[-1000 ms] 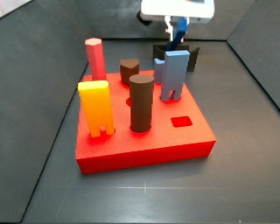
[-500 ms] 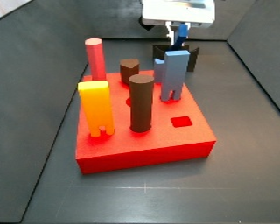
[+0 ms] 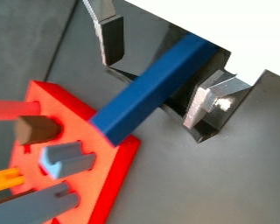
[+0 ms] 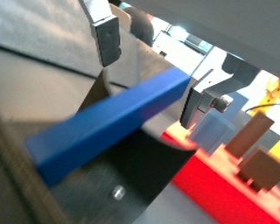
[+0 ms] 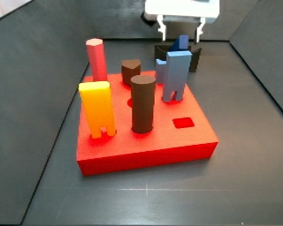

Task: Pick up the rectangle object. Move up. Place the rectangle object on the fixture. Regrasp the rectangle object. Move to above the board. Insert the rectangle object.
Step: Regrasp the rectangle object.

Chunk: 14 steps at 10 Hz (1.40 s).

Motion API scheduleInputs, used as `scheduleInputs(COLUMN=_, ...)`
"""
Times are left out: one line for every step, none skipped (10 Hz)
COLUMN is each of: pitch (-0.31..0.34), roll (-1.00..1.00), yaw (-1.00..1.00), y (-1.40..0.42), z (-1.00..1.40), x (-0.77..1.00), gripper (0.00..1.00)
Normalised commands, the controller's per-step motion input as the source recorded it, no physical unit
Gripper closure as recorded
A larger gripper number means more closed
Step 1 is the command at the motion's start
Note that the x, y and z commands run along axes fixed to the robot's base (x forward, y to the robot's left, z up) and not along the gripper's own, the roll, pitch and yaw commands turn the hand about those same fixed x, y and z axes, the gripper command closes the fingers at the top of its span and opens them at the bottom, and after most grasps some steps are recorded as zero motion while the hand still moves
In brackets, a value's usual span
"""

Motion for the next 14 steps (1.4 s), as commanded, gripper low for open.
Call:
scheduleInputs(pitch=0.061, roll=0.04, yaw=0.02, y=0.00, z=1.00, x=-0.03, gripper=0.00)
scheduleInputs(pitch=0.065, roll=0.04, yaw=0.00, y=0.01, z=1.00, x=-0.04, gripper=0.00)
scheduleInputs(pitch=0.072, roll=0.04, yaw=-0.01, y=0.01, z=0.91, x=-0.04, gripper=0.00)
scheduleInputs(pitch=0.074, roll=0.04, yaw=-0.02, y=0.01, z=0.66, x=-0.03, gripper=0.00)
scheduleInputs(pitch=0.073, roll=0.03, yaw=-0.03, y=0.01, z=0.47, x=-0.03, gripper=0.00)
scheduleInputs(pitch=0.064, roll=0.03, yaw=-0.03, y=0.01, z=0.28, x=-0.03, gripper=0.00)
scheduleInputs(pitch=0.047, roll=1.00, yaw=0.01, y=-1.00, z=0.85, x=0.01, gripper=0.00)
scheduleInputs(pitch=0.045, roll=1.00, yaw=0.01, y=-1.00, z=0.79, x=0.01, gripper=0.00)
scheduleInputs(pitch=0.037, roll=1.00, yaw=0.01, y=-1.00, z=0.77, x=-0.02, gripper=0.00)
scheduleInputs(pitch=0.029, roll=1.00, yaw=0.01, y=-1.00, z=0.71, x=-0.06, gripper=0.00)
scheduleInputs(pitch=0.022, roll=1.00, yaw=0.01, y=-0.80, z=0.44, x=-0.07, gripper=0.00)
scheduleInputs(pitch=0.020, roll=1.00, yaw=0.01, y=-0.62, z=0.21, x=-0.05, gripper=0.00)
scheduleInputs(pitch=0.019, roll=1.00, yaw=0.01, y=-0.50, z=0.11, x=-0.03, gripper=0.00)
scheduleInputs(pitch=0.017, roll=1.00, yaw=0.01, y=-0.15, z=0.06, x=-0.02, gripper=0.00)
